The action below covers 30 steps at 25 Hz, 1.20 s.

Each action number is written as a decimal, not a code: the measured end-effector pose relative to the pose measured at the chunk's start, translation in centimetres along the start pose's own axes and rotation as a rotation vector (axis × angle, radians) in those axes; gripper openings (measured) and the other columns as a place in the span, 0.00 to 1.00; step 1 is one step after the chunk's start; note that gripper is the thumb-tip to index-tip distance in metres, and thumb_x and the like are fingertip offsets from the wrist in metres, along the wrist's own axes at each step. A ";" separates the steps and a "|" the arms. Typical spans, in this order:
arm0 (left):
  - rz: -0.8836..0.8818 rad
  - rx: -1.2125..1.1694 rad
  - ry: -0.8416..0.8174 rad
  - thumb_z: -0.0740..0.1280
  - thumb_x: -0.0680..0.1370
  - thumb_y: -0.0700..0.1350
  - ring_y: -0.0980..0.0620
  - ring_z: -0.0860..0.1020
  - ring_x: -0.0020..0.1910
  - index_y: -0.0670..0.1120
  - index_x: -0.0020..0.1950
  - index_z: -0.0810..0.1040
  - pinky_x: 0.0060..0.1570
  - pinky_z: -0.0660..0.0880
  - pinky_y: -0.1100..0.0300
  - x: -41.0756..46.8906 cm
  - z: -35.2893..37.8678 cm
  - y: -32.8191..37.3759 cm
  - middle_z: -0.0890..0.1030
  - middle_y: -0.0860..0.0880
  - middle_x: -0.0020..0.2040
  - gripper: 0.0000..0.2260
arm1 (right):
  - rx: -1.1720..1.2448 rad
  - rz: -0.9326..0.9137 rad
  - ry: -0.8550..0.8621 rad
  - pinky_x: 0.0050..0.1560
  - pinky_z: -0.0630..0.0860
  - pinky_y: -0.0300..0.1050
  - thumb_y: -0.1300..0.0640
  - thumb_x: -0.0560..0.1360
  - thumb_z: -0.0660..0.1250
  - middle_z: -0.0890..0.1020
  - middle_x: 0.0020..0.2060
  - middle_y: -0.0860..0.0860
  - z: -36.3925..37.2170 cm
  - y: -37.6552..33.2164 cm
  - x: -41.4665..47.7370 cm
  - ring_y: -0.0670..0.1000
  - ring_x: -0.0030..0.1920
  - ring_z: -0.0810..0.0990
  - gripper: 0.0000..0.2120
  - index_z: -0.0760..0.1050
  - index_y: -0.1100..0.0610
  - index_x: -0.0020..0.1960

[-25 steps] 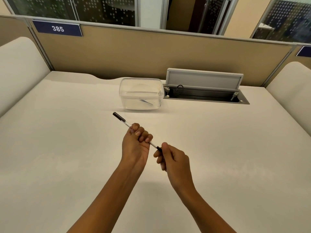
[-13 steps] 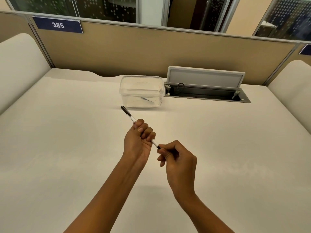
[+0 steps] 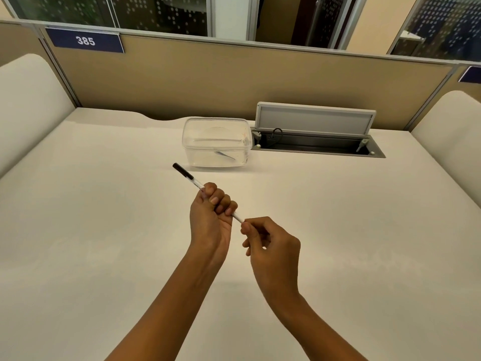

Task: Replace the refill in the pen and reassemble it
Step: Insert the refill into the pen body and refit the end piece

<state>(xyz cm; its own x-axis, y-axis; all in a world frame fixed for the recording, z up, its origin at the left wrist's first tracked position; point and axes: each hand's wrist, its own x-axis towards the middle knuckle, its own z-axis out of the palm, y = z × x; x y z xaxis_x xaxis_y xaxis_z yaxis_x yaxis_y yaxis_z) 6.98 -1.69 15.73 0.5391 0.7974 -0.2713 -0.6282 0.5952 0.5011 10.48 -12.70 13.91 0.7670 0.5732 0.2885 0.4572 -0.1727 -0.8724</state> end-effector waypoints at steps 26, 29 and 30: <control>-0.014 0.176 -0.134 0.44 0.80 0.31 0.58 0.61 0.22 0.46 0.34 0.64 0.24 0.62 0.67 0.6 0.6 -0.4 0.65 0.54 0.24 0.19 | -0.032 0.296 -0.161 0.30 0.61 0.32 0.59 0.80 0.56 0.70 0.25 0.47 1.0 -0.1 2.0 0.45 0.26 0.66 0.18 0.69 0.55 0.32; -0.041 0.246 -0.178 0.44 0.80 0.31 0.58 0.61 0.22 0.46 0.34 0.63 0.25 0.61 0.66 0.4 0.3 0.0 0.64 0.54 0.24 0.19 | 0.432 0.761 -0.326 0.25 0.59 0.37 0.58 0.80 0.53 0.68 0.24 0.49 0.5 -0.9 2.7 0.46 0.22 0.61 0.20 0.69 0.57 0.30; -0.052 0.252 -0.198 0.44 0.80 0.31 0.58 0.61 0.22 0.46 0.34 0.62 0.25 0.60 0.66 0.3 0.1 0.1 0.64 0.54 0.24 0.18 | 0.600 0.886 -0.378 0.22 0.57 0.36 0.58 0.81 0.52 0.66 0.23 0.49 0.2 -1.0 2.8 0.45 0.21 0.58 0.21 0.68 0.57 0.30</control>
<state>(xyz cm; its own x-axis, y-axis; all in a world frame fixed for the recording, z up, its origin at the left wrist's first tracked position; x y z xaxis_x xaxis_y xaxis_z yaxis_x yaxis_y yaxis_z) 7.13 -1.45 15.77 0.6809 0.7169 -0.1495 -0.4517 0.5718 0.6849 12.08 -10.77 15.53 0.4818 0.6629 -0.5731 -0.5463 -0.2841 -0.7879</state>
